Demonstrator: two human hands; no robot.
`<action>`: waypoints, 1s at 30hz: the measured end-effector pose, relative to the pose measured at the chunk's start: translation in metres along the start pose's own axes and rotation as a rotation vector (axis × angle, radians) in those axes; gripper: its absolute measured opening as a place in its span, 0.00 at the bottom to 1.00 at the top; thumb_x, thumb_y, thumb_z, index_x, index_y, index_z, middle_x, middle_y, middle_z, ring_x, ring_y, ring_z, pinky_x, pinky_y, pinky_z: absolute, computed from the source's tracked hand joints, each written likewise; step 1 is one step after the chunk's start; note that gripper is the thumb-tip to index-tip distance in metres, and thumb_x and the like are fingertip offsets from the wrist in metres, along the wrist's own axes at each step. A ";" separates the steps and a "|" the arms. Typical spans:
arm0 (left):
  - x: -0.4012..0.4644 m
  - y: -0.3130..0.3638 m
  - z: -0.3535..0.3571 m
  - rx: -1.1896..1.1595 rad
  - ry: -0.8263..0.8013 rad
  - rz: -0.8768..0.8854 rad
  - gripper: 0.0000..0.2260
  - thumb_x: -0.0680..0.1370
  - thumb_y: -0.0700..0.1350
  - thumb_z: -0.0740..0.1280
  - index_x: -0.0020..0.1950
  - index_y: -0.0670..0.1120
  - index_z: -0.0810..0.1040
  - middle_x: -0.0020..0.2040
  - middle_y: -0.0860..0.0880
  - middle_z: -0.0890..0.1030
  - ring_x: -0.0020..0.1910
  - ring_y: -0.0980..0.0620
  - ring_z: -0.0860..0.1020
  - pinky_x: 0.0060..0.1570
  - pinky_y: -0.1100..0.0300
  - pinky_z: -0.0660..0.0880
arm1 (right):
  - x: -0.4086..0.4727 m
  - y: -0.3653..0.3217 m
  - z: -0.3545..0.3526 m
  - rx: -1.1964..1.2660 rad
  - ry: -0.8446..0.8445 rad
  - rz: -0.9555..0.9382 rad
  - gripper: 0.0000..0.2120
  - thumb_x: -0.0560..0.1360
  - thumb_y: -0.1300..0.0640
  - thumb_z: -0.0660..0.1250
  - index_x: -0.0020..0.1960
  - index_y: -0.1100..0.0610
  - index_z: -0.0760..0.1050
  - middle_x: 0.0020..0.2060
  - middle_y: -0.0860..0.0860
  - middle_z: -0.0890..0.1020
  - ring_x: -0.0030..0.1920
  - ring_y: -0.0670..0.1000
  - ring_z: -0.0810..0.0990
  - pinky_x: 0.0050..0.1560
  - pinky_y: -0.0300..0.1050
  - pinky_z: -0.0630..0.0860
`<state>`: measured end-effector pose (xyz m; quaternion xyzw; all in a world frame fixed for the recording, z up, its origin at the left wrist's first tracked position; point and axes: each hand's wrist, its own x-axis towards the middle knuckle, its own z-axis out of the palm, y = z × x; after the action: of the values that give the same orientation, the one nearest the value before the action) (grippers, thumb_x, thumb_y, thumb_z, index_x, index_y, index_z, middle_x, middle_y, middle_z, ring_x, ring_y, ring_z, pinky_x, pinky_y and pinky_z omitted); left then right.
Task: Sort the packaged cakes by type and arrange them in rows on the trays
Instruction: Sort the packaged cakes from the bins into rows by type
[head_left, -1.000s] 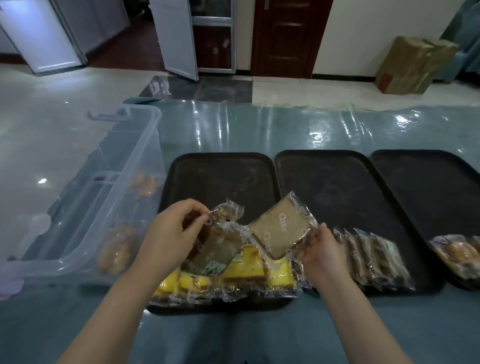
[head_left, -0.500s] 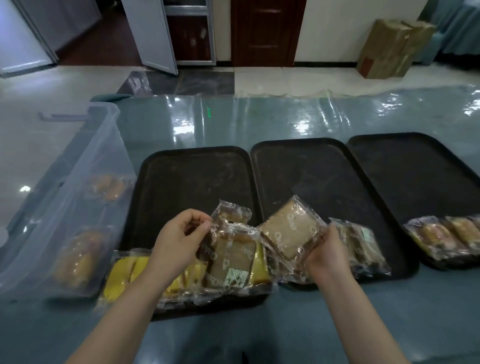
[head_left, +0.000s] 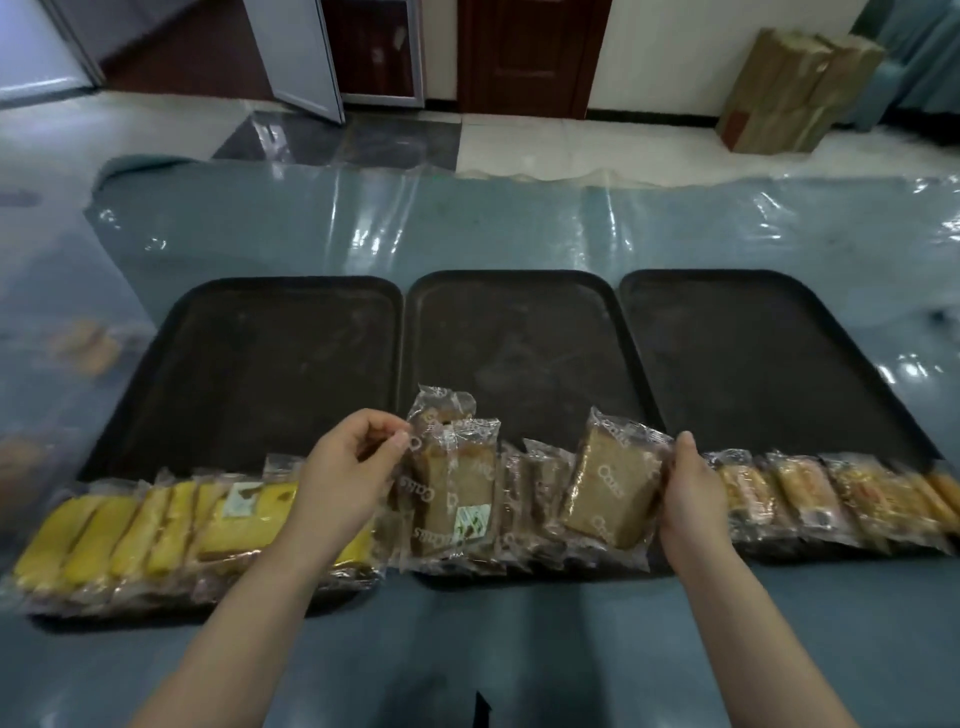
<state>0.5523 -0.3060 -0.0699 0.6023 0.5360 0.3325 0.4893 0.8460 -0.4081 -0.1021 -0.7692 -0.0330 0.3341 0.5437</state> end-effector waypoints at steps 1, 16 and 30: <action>-0.002 0.002 0.010 0.003 -0.001 0.001 0.10 0.79 0.42 0.69 0.43 0.57 0.81 0.41 0.54 0.83 0.43 0.55 0.81 0.48 0.52 0.79 | 0.010 0.001 -0.008 -0.009 0.001 0.016 0.22 0.83 0.41 0.55 0.51 0.58 0.78 0.48 0.54 0.82 0.50 0.54 0.79 0.53 0.51 0.75; -0.017 0.012 0.093 -0.043 0.031 -0.071 0.05 0.79 0.42 0.68 0.47 0.51 0.82 0.42 0.55 0.83 0.42 0.60 0.80 0.46 0.58 0.75 | 0.071 0.035 -0.024 -0.444 -0.277 -0.101 0.31 0.82 0.45 0.59 0.79 0.59 0.56 0.74 0.57 0.68 0.72 0.58 0.68 0.66 0.50 0.67; -0.017 0.020 0.147 -0.110 -0.037 -0.106 0.03 0.79 0.41 0.68 0.49 0.48 0.81 0.39 0.55 0.80 0.33 0.64 0.75 0.38 0.65 0.70 | 0.044 0.046 -0.038 -0.534 -0.483 -0.471 0.22 0.80 0.56 0.64 0.74 0.51 0.66 0.70 0.45 0.72 0.69 0.43 0.69 0.68 0.39 0.66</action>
<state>0.6907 -0.3558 -0.0933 0.5513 0.5388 0.3239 0.5486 0.8871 -0.4393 -0.1555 -0.7539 -0.4196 0.3511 0.3637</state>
